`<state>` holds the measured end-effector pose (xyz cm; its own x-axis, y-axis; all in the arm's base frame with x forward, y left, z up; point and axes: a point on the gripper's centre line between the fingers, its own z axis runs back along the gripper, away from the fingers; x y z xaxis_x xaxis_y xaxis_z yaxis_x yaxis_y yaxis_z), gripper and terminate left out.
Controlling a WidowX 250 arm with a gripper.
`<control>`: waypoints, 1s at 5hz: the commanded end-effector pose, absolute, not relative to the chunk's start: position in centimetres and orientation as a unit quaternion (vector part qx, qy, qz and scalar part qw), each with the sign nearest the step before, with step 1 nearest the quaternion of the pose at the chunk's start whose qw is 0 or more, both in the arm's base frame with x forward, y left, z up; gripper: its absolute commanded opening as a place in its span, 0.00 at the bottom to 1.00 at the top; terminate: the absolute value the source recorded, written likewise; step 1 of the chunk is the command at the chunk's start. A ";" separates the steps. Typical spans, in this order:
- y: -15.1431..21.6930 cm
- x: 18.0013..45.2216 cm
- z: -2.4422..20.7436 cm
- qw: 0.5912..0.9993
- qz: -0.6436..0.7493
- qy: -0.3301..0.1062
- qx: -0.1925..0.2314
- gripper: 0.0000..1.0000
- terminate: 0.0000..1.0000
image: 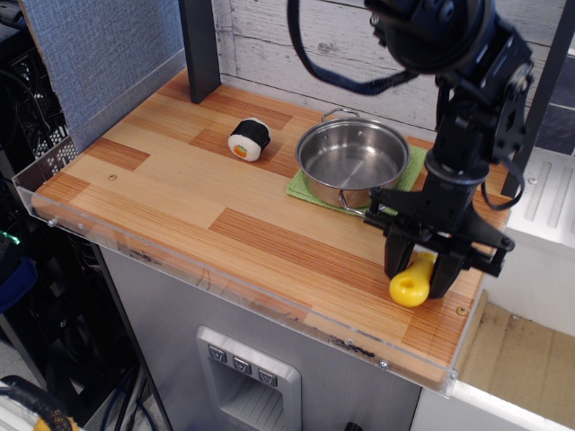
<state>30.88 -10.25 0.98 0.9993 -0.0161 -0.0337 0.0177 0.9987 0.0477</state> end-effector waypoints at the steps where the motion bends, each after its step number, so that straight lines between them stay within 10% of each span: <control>1: -9.5 31.2 2.5 1.000 -0.007 0.014 0.015 1.00 0.00; 5: -4.3 29.0 14.4 0.996 -0.018 -0.070 -0.054 1.00 0.00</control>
<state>29.19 -4.48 12.62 0.9976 -0.0242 0.0648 0.0306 0.9945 -0.1001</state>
